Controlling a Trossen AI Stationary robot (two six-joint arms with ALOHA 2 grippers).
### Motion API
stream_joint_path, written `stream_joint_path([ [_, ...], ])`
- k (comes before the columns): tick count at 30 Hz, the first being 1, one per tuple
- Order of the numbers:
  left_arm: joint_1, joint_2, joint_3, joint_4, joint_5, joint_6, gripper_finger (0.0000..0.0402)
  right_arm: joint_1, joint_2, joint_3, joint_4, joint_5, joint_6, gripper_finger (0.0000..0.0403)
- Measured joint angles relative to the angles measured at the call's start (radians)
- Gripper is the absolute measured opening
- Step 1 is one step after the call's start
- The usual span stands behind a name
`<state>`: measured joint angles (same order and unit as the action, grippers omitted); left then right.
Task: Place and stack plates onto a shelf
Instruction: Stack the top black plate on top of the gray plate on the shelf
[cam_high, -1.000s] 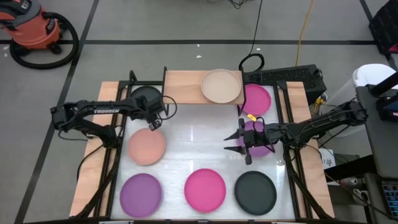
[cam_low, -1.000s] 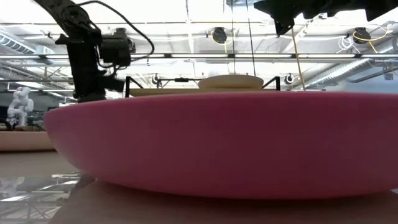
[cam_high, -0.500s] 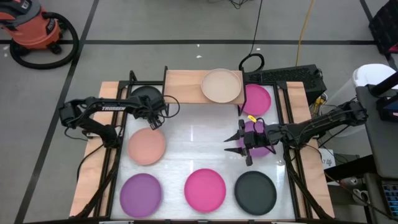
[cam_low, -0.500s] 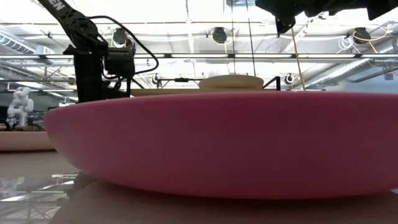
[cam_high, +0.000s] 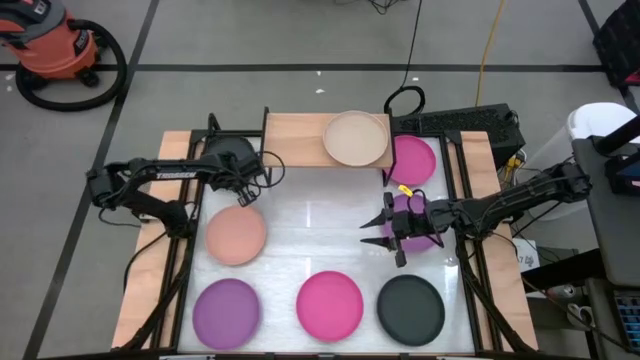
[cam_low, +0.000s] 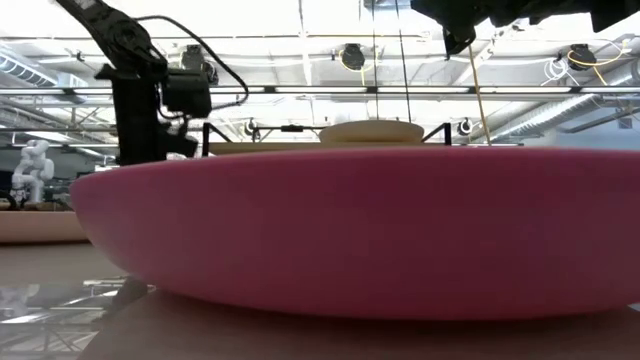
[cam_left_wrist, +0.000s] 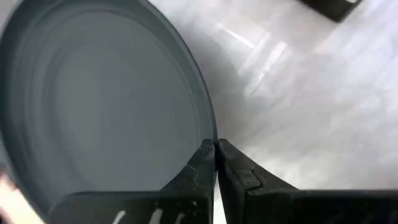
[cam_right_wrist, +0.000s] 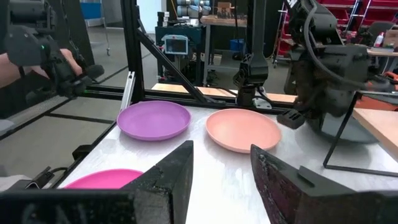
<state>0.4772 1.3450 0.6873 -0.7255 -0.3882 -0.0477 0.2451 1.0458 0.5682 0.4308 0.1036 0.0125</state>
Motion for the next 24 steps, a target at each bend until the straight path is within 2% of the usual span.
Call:
stream_joint_path([
  [9, -0.051, -0.194, 0.073, -0.155, -0.072, -0.088, 0.0004, 0.000, 0.000, 0.000, 0.005, 0.000, -0.005, 0.0144],
  [13, -0.062, -0.279, 0.144, -0.235, -0.170, -0.097, 0.0004, 0.000, 0.000, 0.000, 0.005, 0.000, -0.005, 0.0144],
  [16, -0.062, -0.332, 0.221, -0.257, -0.191, -0.095, 0.0004, 0.000, 0.000, 0.000, 0.005, 0.002, -0.005, 0.0144],
  [19, -0.076, -0.368, 0.305, -0.201, -0.149, -0.055, 0.0004, 0.000, 0.000, 0.000, 0.006, 0.004, -0.009, 0.0144],
  [24, -0.135, -0.356, 0.399, 0.030, 0.016, 0.063, 0.0004, -0.002, 0.000, 0.000, 0.022, 0.006, -0.029, 0.0144],
])
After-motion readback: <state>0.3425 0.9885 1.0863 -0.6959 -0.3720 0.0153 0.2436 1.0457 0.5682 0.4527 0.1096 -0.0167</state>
